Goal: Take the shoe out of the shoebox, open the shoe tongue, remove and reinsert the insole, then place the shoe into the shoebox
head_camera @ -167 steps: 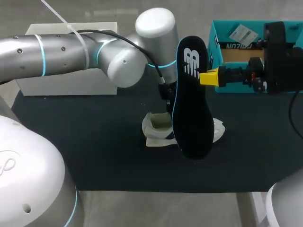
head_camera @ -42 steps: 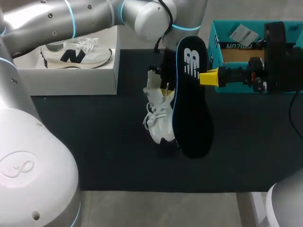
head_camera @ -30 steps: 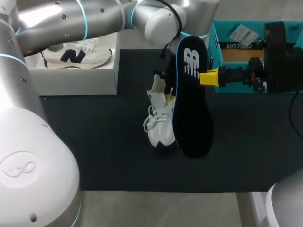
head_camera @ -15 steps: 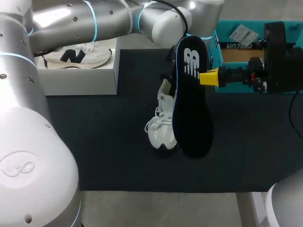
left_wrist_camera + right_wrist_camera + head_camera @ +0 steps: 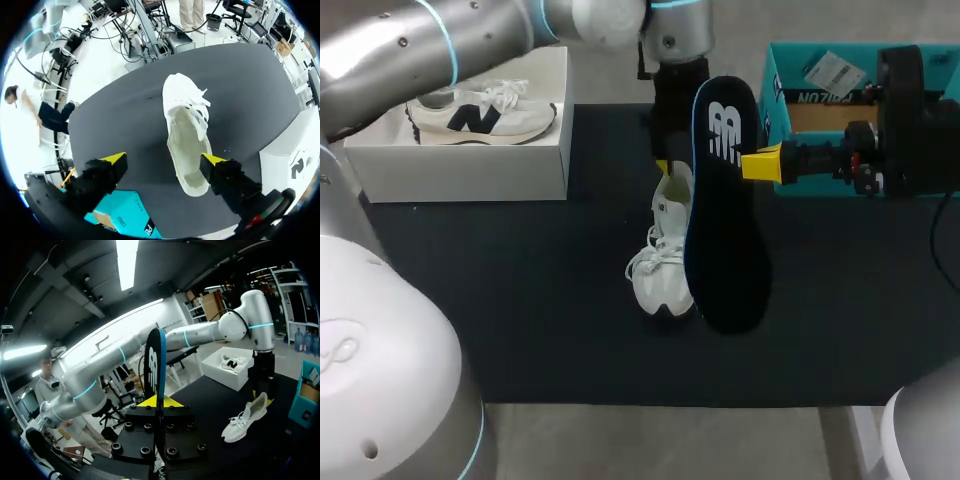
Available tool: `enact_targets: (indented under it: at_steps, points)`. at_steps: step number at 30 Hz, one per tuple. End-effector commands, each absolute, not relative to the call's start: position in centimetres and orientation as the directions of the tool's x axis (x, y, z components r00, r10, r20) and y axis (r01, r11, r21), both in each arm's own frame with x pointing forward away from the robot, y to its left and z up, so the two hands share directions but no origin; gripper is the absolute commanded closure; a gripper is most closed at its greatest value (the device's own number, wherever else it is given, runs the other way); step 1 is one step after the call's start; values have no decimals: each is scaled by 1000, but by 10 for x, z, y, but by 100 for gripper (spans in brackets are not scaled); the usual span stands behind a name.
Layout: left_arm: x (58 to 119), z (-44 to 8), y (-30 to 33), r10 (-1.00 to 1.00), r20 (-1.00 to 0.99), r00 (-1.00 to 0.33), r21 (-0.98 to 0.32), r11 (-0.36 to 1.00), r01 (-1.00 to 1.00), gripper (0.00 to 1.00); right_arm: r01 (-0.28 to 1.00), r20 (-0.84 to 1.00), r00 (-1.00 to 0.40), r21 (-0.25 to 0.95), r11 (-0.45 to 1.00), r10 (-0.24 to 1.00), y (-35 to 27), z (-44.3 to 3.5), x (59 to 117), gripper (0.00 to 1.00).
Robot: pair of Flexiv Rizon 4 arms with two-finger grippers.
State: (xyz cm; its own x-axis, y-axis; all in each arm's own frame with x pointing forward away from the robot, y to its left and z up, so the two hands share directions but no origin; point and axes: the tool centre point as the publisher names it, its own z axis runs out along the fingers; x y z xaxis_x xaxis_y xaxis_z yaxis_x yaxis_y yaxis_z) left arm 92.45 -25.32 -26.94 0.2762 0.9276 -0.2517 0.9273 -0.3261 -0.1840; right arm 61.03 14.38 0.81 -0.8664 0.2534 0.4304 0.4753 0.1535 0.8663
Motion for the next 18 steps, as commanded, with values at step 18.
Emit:
enact_targets:
  at_steps: [18]
  points:
    - [898,-185,-235,315,-824,471,283,-492,823,0,476,432,-866,865,155,252,147,8,613,100]
